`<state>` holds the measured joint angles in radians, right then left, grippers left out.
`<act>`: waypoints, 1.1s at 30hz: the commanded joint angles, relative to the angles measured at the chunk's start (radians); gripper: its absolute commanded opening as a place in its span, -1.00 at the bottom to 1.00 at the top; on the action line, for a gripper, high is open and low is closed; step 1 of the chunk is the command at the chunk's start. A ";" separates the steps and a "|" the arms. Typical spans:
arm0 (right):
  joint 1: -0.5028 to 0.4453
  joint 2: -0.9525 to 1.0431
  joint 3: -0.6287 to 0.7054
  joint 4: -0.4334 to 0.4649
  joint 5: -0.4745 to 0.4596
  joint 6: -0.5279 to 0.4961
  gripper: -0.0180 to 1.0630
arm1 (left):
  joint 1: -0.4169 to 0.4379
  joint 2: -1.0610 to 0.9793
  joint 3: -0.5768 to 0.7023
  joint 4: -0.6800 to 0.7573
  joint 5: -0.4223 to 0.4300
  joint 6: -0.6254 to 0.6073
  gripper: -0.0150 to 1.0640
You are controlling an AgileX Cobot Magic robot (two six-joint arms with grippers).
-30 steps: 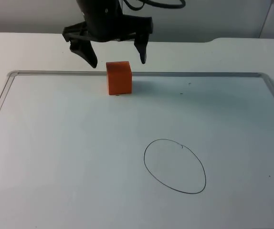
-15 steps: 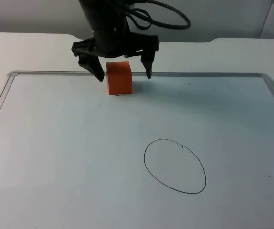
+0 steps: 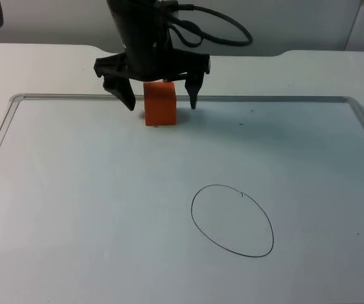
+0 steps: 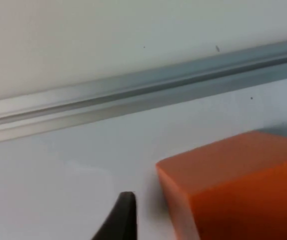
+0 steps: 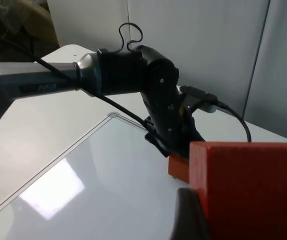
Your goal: Pick up one cube with the left hand and another cube with the right hand. First place the cube in the right hand at the target position, then stack the cube in the left hand on top.
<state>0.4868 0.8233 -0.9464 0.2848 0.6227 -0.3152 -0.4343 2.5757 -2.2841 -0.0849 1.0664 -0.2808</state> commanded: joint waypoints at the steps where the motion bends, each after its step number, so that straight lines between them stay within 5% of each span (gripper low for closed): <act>1: 0.002 -0.008 0.001 -0.002 -0.007 -0.006 -0.97 | -0.007 -0.002 -0.009 0.019 0.009 -0.032 0.57; 3: 0.002 -0.008 0.001 -0.002 -0.007 -0.006 -0.97 | -0.007 -0.002 -0.009 0.023 0.019 -0.044 0.14; 4: 0.002 -0.008 0.001 -0.002 -0.007 -0.006 -0.97 | -0.007 -0.002 -0.009 0.023 0.019 -0.044 0.14; 7: 0.002 -0.008 0.001 -0.002 -0.007 -0.006 -0.97 | -0.007 -0.005 -0.009 0.012 0.023 -0.036 -0.61; 9: 0.002 -0.008 0.001 -0.002 -0.010 -0.006 -0.97 | -0.007 -0.012 -0.018 0.005 0.055 -0.036 -0.91; 13: 0.002 -0.008 0.001 -0.002 -0.010 -0.015 -0.97 | -0.007 -0.054 -0.060 0.008 0.155 0.030 -0.97; 27: 0.002 -0.008 0.001 0.000 -0.010 -0.025 -0.97 | -0.007 -0.557 -0.085 0.085 0.155 0.228 -0.97; 33: 0.002 -0.008 0.001 0.000 -0.008 -0.025 -0.97 | -0.007 -0.817 0.071 0.179 0.155 0.249 -0.97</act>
<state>0.4868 0.8233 -0.9464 0.2848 0.6227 -0.3322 -0.4343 1.8580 -2.3006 0.0640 1.2158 -0.0509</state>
